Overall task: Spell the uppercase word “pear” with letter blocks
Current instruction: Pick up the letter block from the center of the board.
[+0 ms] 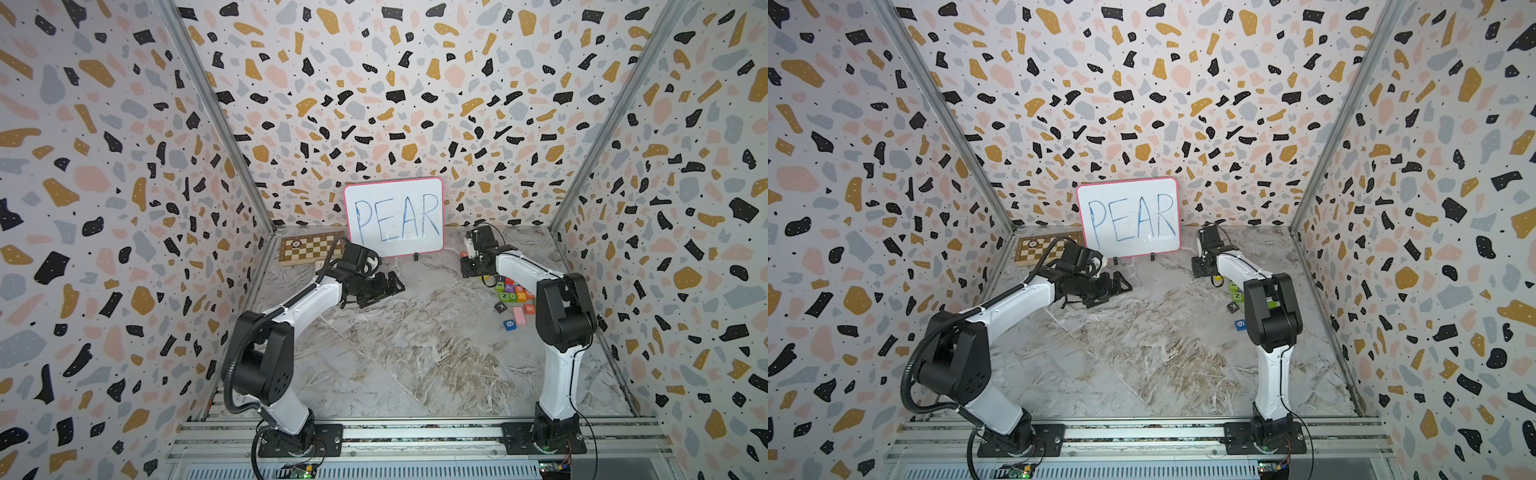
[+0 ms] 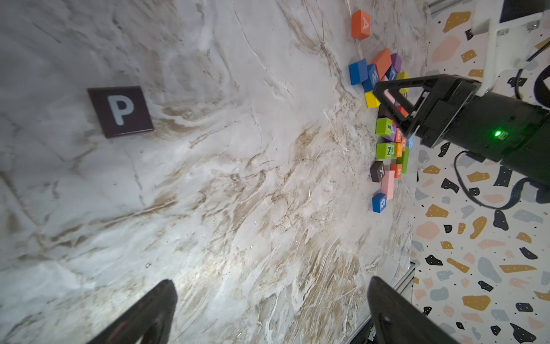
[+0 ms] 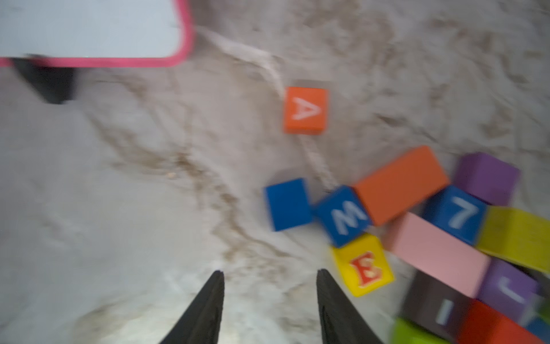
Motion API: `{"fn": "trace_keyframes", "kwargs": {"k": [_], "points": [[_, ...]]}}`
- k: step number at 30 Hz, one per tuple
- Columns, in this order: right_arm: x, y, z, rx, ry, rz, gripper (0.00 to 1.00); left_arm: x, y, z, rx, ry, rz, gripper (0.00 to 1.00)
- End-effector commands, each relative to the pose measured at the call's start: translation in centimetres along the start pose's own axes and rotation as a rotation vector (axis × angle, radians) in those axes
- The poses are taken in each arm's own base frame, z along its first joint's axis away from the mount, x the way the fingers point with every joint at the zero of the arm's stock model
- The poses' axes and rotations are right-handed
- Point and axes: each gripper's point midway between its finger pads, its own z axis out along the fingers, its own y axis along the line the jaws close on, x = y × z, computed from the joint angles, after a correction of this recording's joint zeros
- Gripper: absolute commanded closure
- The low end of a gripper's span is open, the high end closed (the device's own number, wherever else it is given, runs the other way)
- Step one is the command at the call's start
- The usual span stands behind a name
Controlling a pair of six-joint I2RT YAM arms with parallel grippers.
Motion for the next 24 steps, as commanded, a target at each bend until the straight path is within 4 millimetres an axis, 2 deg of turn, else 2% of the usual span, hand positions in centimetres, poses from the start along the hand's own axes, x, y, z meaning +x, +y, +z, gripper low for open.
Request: {"fn": "trace_keyframes", "kwargs": {"k": [1, 4, 7, 13, 24], "points": [[-2.2, -1.5, -2.8, -0.004, -0.073, -0.004, 0.49, -0.7, -1.2, 1.0, 0.015, 0.020, 0.022, 0.00], [-2.5, -3.6, -2.4, 0.018, -0.073, 0.020, 0.51, -1.0, -2.1, 2.0, 0.024, 0.047, 0.030, 0.00], [-2.5, -4.4, -2.0, 0.013, -0.068, 0.025, 0.52, -1.2, -2.8, 2.8, 0.028, 0.061, 0.041, 0.00], [-2.4, -4.2, -1.1, -0.009, -0.058, 0.013, 0.57, -1.5, -3.5, 3.9, 0.034, 0.084, 0.048, 0.00], [-1.3, -3.8, -0.2, -0.033, -0.032, 0.008, 0.57, -1.0, -3.5, 4.4, 0.033, 0.100, 0.048, 0.00]]}}
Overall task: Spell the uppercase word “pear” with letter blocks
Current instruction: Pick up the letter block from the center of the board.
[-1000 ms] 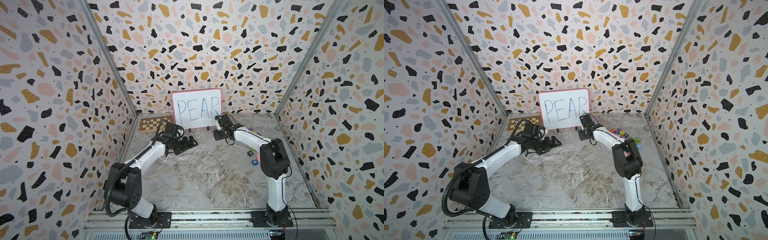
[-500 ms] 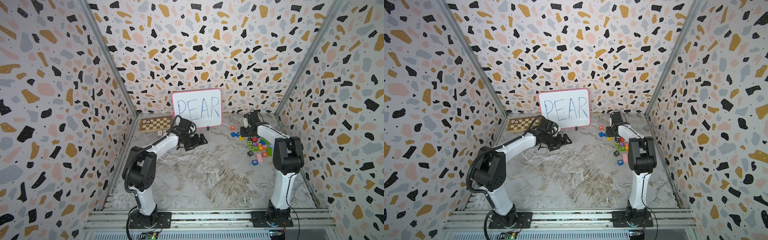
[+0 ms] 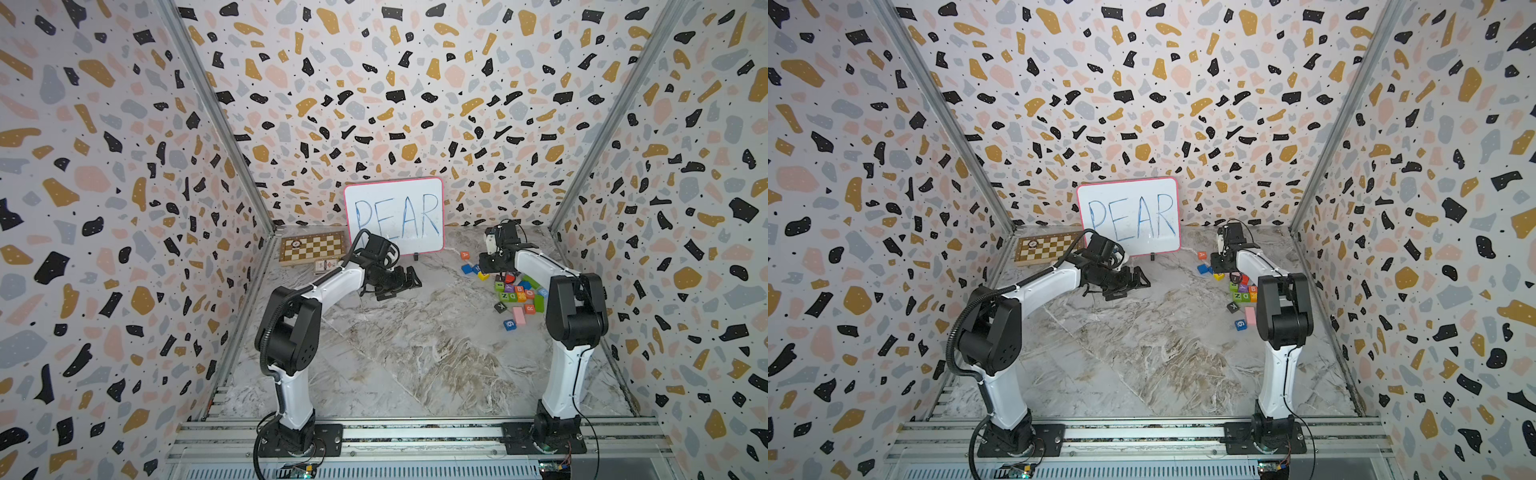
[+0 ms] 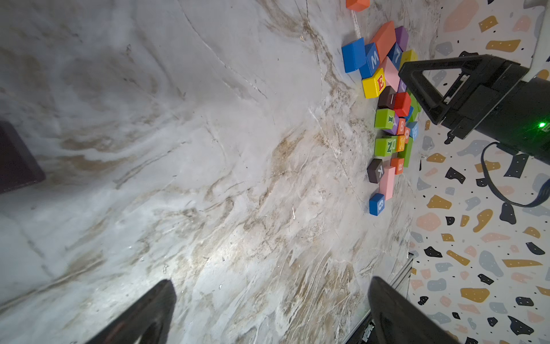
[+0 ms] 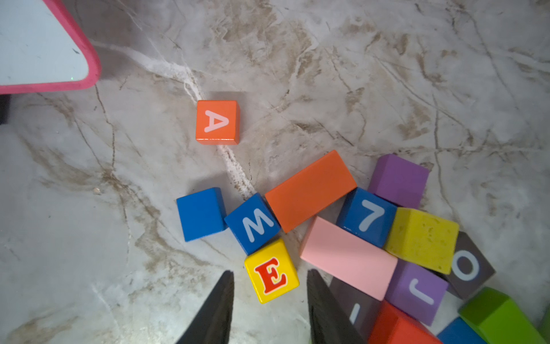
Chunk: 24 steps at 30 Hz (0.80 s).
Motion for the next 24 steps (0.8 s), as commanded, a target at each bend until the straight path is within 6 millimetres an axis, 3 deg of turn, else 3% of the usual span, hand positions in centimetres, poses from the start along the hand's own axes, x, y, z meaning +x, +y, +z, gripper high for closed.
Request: {"fn": "trace_keyframes", "kwargs": {"k": [1, 24], "points": [[-0.4, 0.1, 0.1, -0.009, -0.007, -0.012, 0.57, 0.0, -0.8, -0.1, 0.016, 0.005, 0.021, 0.00], [1.4, -0.1, 2.3, -0.003, 0.048, -0.014, 0.55, 0.6, -1.0, 0.4, 0.016, 0.015, 0.018, 0.00]]}}
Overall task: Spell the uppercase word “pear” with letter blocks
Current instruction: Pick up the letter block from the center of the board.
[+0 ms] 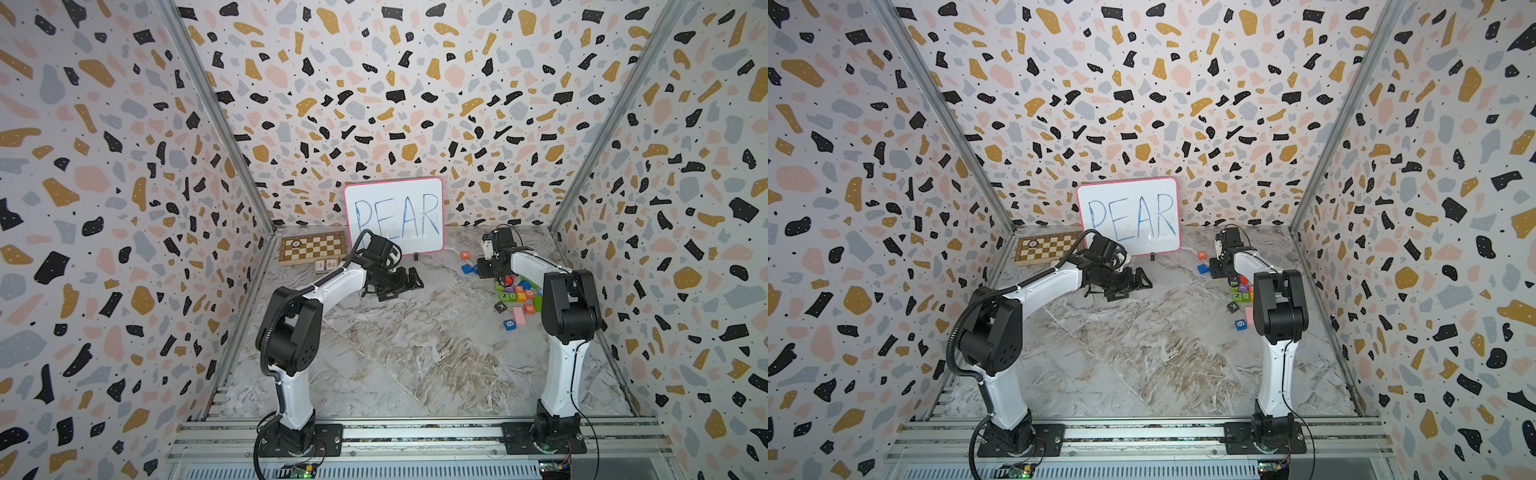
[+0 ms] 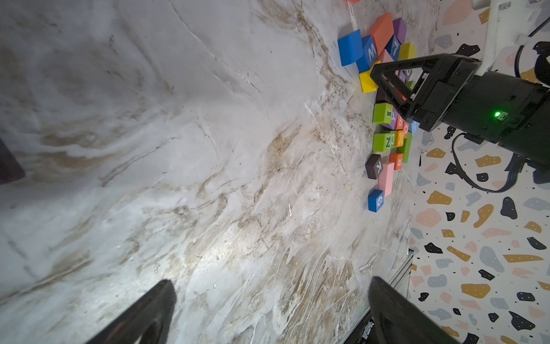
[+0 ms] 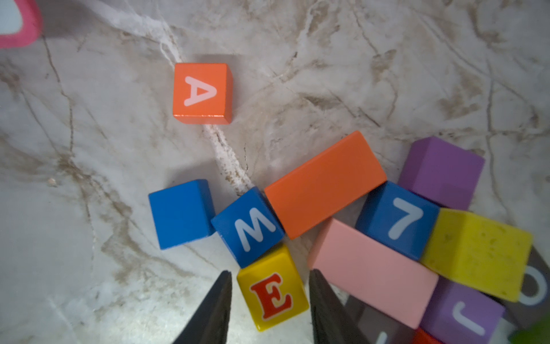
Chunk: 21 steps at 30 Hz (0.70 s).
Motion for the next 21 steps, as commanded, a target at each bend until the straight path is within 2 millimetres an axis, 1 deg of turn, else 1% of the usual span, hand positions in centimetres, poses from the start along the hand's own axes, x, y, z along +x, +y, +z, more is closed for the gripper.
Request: {"fn": "trace_keyframes", "kwargs": {"k": [1, 4, 21], "points": [[-0.35, -0.03, -0.20, 0.002, -0.005, -0.010, 0.54, 0.17, -0.51, 0.14, 0.012, 0.006, 0.006, 0.00], [-0.28, 0.03, -0.15, -0.001, -0.002, -0.010, 0.53, 0.27, -0.49, 0.17, 0.011, 0.006, 0.007, 0.00], [0.17, 0.34, 0.11, -0.020, 0.006, -0.005, 0.54, 0.62, -0.59, 0.12, 0.009, 0.007, 0.006, 0.00]]}}
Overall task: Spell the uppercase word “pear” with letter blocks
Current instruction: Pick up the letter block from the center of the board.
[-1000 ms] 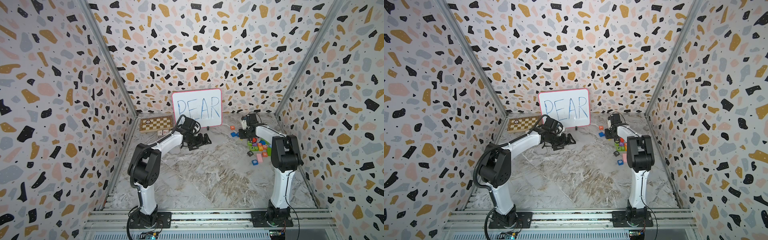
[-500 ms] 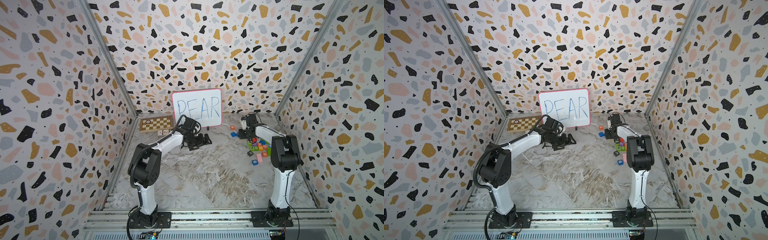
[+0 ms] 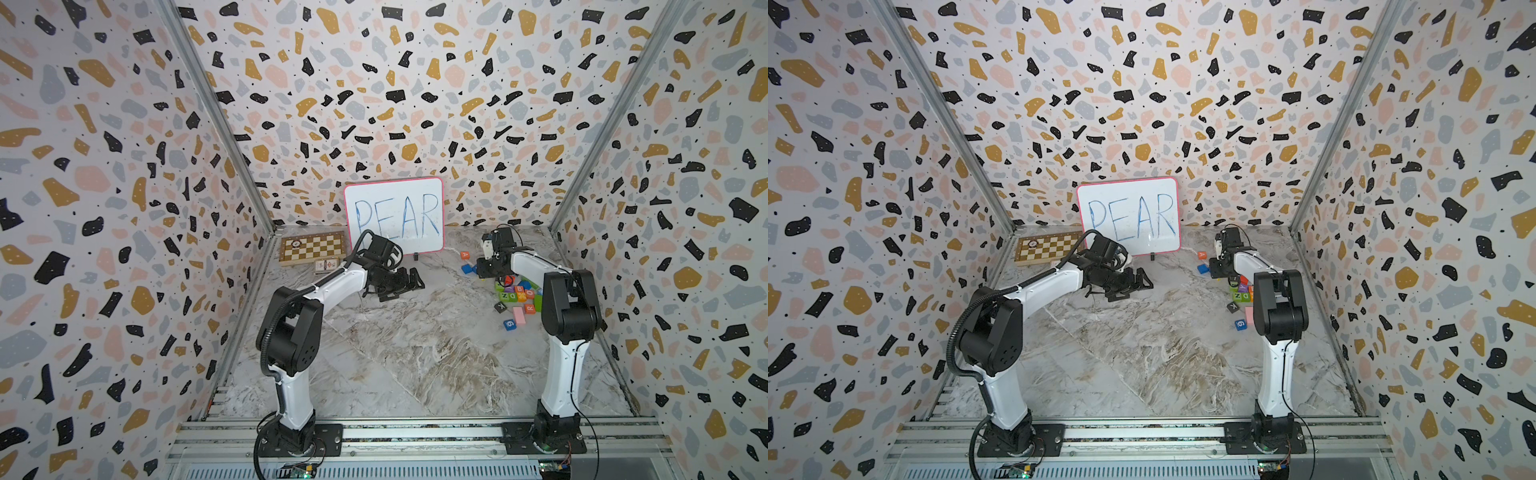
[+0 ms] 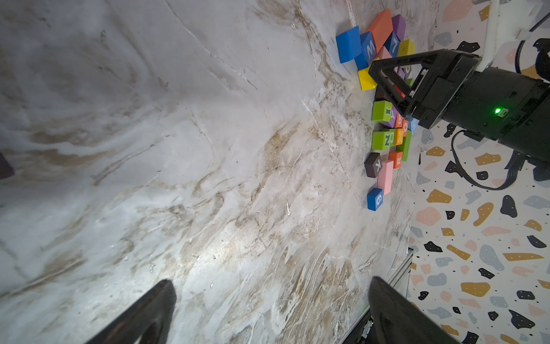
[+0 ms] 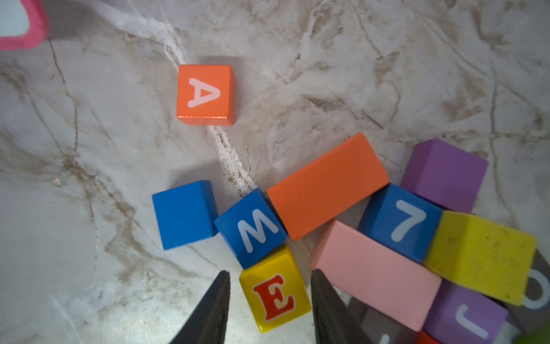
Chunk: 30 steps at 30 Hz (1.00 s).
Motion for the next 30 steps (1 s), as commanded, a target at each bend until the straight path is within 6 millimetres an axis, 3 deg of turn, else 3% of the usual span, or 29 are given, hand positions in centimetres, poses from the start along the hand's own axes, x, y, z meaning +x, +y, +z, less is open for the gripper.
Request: {"fn": "trace_keyframes", "kwargs": {"k": [1, 21, 30], "points": [[0.3, 0.3, 0.1, -0.014, 0.010, -0.005, 0.54, 0.4, -0.3, 0.0, 0.007, 0.002, 0.004, 0.00], [0.8, 0.4, 0.5, -0.021, 0.022, -0.003, 0.55, 0.6, -0.6, 0.0, 0.009, 0.004, 0.006, 0.00], [1.6, -0.3, 1.4, 0.017, 0.050, 0.000, 0.60, 0.6, -0.6, 0.1, 0.008, 0.005, 0.004, 0.00]]}}
